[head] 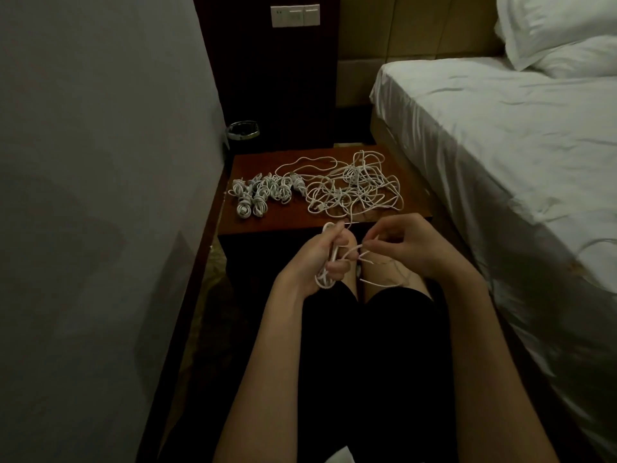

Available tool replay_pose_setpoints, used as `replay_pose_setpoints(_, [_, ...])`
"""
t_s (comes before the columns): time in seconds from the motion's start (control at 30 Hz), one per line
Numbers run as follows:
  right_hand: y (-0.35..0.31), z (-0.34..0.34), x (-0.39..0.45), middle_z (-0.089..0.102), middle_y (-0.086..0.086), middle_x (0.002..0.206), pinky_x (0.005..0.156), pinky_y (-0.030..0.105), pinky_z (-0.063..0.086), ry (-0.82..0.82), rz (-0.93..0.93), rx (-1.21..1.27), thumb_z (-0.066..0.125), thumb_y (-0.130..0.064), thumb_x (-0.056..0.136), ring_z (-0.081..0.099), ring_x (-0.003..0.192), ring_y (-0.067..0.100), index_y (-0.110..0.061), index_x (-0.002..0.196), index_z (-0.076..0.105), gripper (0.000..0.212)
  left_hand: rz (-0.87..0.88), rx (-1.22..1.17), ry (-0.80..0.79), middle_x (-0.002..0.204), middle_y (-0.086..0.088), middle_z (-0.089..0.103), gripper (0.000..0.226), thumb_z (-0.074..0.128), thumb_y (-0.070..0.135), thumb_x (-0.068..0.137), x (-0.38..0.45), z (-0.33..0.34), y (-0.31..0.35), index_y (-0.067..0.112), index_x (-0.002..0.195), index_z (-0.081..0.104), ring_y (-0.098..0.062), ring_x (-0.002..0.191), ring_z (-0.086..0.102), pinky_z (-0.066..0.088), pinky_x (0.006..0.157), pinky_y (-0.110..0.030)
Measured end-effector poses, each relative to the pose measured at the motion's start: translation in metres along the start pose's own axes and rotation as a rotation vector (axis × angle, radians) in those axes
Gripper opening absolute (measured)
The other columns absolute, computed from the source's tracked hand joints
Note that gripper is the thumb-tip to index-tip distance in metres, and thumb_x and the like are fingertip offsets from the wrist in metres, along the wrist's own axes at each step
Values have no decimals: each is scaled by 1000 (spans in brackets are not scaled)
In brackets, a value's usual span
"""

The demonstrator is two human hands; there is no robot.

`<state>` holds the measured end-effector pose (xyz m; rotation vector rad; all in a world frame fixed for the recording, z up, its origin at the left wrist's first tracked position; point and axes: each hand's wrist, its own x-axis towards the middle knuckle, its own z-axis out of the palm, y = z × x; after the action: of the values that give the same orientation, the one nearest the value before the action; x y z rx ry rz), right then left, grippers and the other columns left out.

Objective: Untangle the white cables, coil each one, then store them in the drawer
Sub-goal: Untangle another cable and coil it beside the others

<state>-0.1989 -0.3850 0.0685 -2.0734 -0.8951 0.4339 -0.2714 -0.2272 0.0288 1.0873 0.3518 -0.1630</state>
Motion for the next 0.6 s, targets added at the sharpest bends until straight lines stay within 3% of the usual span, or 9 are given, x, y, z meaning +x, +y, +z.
replay_pose_setpoints(0.13, [1,7,4,57,-9,65,53,11,38,128,-67,-70,71,-16,85,50,56,-4,-18,83,71,3,-57,26,-110,44,6,35,33,35,41,102,-3,9,1,17,82,45,-1,32,29,23,34,-11])
replay_pose_setpoints(0.27, [4,18,8,62,1,69,55,15,38,185,-103,-114,70,-20,86,51,60,4,-14,83,71,6,-133,-59,-193,43,8,30,48,38,42,101,-5,10,-3,20,68,66,0,34,31,26,37,-9])
replay_pose_setpoints(0.43, [10,8,7,68,-5,82,66,16,43,168,4,-30,64,-25,91,62,77,4,-15,94,72,13,-33,-225,-162,42,9,32,41,39,39,96,-1,2,-1,18,62,43,2,29,30,25,31,-8])
replay_pose_setpoints(0.6, [5,9,7,62,-14,72,62,13,39,194,-19,-8,62,-18,93,57,62,-9,-15,96,71,10,92,-191,-29,42,9,30,41,36,40,102,2,3,-1,19,67,33,0,27,23,20,29,-12])
